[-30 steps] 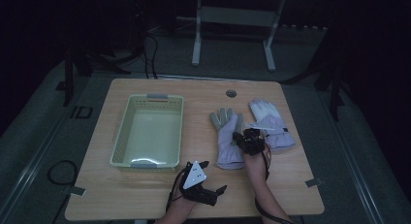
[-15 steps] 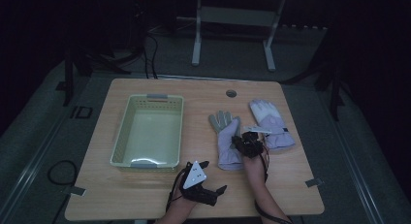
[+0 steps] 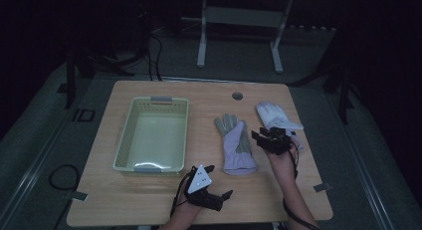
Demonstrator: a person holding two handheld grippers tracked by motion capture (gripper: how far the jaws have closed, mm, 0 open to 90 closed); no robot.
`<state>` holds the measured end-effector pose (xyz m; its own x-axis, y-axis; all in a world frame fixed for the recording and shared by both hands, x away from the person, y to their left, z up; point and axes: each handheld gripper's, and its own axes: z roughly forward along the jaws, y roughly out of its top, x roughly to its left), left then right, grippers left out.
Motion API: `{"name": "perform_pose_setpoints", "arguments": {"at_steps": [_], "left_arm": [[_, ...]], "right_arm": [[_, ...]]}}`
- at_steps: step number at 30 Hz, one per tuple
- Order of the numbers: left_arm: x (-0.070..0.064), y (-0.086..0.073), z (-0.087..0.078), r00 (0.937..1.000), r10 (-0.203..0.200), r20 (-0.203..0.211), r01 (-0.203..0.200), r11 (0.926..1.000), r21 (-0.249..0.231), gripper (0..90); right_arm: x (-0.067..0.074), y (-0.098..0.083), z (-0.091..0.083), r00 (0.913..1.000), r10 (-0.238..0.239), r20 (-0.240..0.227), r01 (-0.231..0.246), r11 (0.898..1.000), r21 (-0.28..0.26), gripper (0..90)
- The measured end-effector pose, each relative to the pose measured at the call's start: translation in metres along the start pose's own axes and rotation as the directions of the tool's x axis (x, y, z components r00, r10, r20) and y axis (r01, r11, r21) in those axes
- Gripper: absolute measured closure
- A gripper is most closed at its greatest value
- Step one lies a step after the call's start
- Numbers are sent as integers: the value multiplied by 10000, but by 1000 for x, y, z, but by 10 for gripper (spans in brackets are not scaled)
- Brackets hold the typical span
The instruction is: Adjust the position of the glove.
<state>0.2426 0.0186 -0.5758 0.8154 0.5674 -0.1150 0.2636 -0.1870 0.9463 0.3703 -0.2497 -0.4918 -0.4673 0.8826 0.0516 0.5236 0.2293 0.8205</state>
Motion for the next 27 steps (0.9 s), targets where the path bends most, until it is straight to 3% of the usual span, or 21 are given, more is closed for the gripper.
{"name": "perform_pose_setpoints", "arguments": {"at_steps": [2, 3, 5, 7, 9, 12, 13, 15, 21, 27], "left_arm": [[0, 0, 0, 10000, 9, -2, -9, 10000, -2, 5], [0, 0, 0, 10000, 9, -2, -9, 10000, -2, 5], [0, 0, 0, 10000, 0, -4, 0, 10000, -7, 6], [0, 0, 0, 10000, 15, -1, -15, 10000, -10, 5], [0, 0, 0, 10000, 25, 5, -25, 10000, -13, 5], [0, 0, 0, 10000, 27, 4, -27, 10000, -9, 5], [0, 0, 0, 10000, -17, 6, 17, 10000, -16, 6], [0, 0, 0, 10000, -36, 5, 36, 10000, -24, 6], [1, 0, 0, 10000, -35, 9, 35, 10000, -8, 5], [1, 0, 0, 10000, -67, 24, 67, 10000, -2, 5]], "right_arm": [[-20, 8, -11, 9999, 26, 133, -22, 9996, -276, 569], [-20, 8, -11, 9999, 26, 133, -22, 9996, -276, 569], [-44, 14, -18, 9990, -129, 423, 146, 9991, -394, 544], [-61, 15, -20, 9991, -31, 429, 45, 9994, -335, 545], [-76, 15, -19, 9989, 13, 464, -1, 9997, -264, 562], [-88, 13, -15, 9992, 111, 386, -106, 9999, -135, 566], [-104, 12, -9, 9990, 233, 388, -237, 9997, 103, 565], [-115, 11, -5, 9983, 458, 370, -466, 9987, 189, 566], [-134, 5, 12, 9970, 607, 487, -639, 9958, 660, 566], [-139, 1, 28, 9956, 890, 310, -912, 9924, 828, 544]]}}
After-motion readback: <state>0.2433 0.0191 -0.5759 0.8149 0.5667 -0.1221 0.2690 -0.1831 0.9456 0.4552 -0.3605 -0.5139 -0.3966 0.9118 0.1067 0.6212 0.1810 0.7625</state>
